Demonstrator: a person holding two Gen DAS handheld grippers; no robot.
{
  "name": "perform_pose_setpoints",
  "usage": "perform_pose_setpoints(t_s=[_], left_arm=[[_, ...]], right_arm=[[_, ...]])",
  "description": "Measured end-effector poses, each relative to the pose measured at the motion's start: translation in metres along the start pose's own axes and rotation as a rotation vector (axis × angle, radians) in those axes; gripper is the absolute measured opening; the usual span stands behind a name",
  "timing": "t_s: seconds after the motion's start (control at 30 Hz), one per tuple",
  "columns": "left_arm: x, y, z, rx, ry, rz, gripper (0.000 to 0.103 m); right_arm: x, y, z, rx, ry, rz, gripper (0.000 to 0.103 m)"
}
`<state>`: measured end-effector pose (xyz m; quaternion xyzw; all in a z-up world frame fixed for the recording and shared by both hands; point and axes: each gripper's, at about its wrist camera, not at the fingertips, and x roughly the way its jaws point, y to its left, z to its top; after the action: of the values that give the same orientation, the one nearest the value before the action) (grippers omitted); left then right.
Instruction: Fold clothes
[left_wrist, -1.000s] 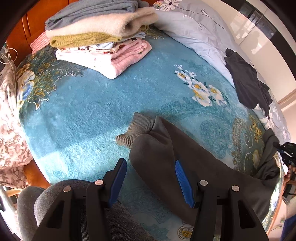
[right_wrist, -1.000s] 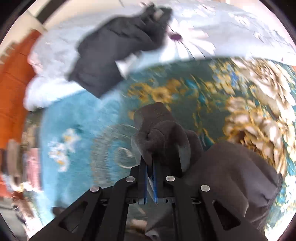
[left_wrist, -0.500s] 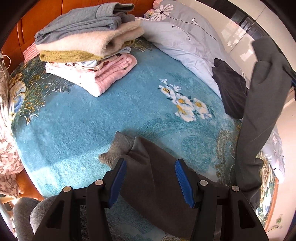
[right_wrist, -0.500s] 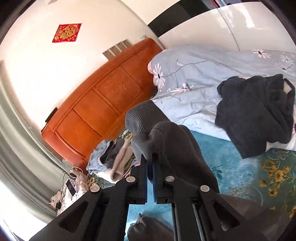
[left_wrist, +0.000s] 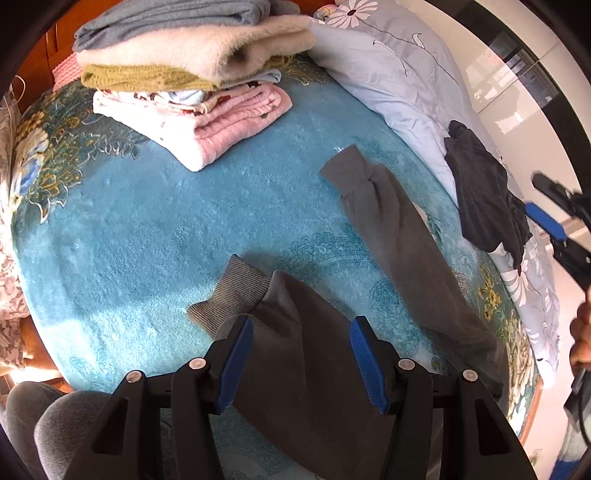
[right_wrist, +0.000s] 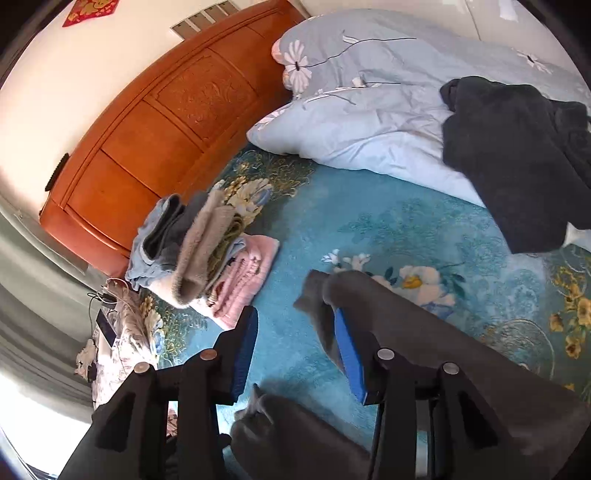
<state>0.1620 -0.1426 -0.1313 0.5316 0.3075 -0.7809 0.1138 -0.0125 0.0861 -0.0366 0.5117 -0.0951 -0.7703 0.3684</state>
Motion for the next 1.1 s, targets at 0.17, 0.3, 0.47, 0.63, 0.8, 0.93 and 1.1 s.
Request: perform_pose_setpoints(t_s=[0.17, 0.3, 0.47, 0.63, 0.8, 0.93, 1.1], left_arm=[[0.039, -0.005, 0.011, -0.107, 0.089, -0.064, 0.059], [0.072, -0.024, 0.026, -0.115, 0.138, -0.055, 0.059], [0.116, -0.047, 0.044, -0.159, 0.187, -0.043, 0.059], [0.145, -0.070, 0.051, -0.176, 0.222, -0.027, 0.057], [0.153, -0.101, 0.056, -0.037, 0.206, 0.012, 0.016], [0.144, -0.104, 0.062, 0.016, 0.134, 0.075, 0.003], [0.139, -0.079, 0.064, -0.022, 0.147, 0.033, 0.004]], right_arm=[[-0.072, -0.107, -0.062, 0.257, -0.087, -0.100, 0.045], [-0.144, -0.208, -0.131, 0.502, -0.140, -0.306, 0.046], [-0.221, -0.291, -0.235, 0.802, -0.192, -0.473, 0.046], [-0.249, -0.323, -0.306, 0.987, -0.235, -0.491, 0.055], [-0.253, -0.341, -0.326, 1.073, -0.296, -0.448, 0.055], [-0.245, -0.347, -0.315, 1.060, -0.311, -0.417, 0.055], [-0.237, -0.358, -0.298, 1.021, -0.300, -0.397, 0.055]])
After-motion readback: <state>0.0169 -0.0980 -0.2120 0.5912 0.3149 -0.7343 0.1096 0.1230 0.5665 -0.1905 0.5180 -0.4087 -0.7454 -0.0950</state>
